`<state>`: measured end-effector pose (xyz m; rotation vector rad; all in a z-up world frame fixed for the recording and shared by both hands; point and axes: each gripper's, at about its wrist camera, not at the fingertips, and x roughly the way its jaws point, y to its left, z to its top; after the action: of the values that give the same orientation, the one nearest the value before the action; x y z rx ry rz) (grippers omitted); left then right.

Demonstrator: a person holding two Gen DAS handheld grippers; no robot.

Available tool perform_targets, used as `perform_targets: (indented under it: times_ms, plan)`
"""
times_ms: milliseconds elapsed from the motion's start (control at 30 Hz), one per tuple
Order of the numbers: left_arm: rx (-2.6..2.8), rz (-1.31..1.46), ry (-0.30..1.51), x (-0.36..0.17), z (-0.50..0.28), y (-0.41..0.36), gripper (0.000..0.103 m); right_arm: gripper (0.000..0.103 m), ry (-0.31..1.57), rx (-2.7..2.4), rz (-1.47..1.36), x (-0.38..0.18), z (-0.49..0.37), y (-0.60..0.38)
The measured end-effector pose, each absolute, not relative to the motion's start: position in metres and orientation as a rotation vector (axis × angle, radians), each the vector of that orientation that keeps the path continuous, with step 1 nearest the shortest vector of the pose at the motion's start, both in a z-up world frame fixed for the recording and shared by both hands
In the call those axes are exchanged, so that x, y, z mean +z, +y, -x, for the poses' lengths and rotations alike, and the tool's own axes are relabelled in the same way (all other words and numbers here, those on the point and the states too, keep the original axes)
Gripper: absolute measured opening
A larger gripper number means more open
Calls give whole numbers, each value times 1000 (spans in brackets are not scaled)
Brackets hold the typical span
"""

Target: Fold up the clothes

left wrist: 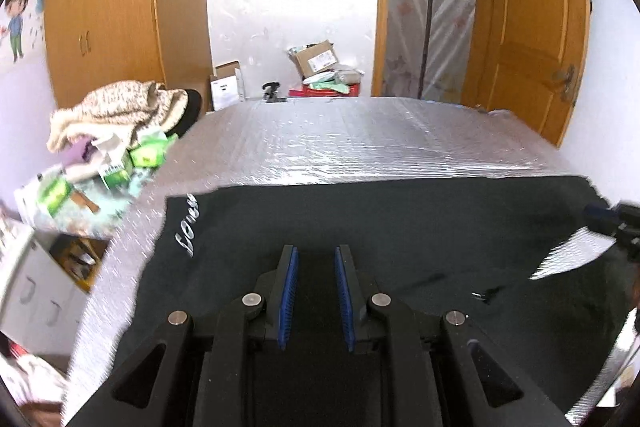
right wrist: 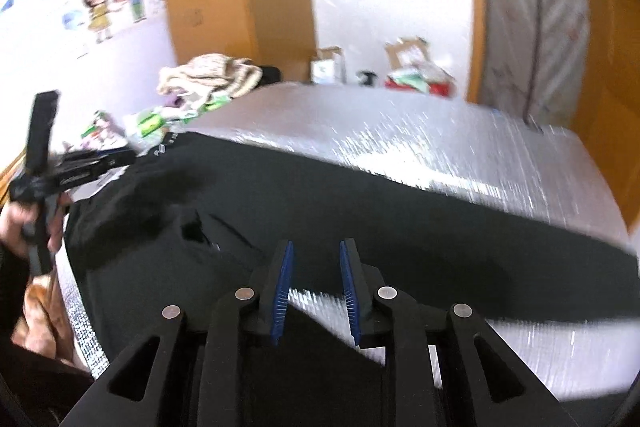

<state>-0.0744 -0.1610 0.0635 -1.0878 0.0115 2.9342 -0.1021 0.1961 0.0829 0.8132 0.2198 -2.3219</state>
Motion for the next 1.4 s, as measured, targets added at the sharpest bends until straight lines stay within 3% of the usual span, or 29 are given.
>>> perform_targets:
  times_ms: [200, 233, 333, 467, 700, 1400]
  plan:
    - [2949, 1153, 55, 60, 108, -192, 28, 27, 399, -2266, -759, 84, 131, 174]
    - [2956, 1164, 71, 60, 113, -197, 29, 30, 411, -2247, -763, 82, 136, 172]
    - [2981, 1178, 113, 59, 126, -215, 32, 50, 439, -2202, -796, 76, 156, 163]
    - [2983, 1261, 157, 47, 145, -237, 34, 56, 468, -2146, -824, 67, 179, 152]
    - [2952, 1343, 180, 24, 174, -269, 36, 57, 490, -2090, -839, 56, 214, 137]
    - [2855, 1468, -57, -14, 214, -313, 37, 56, 497, -1988, -1021, 5, 292, 115]
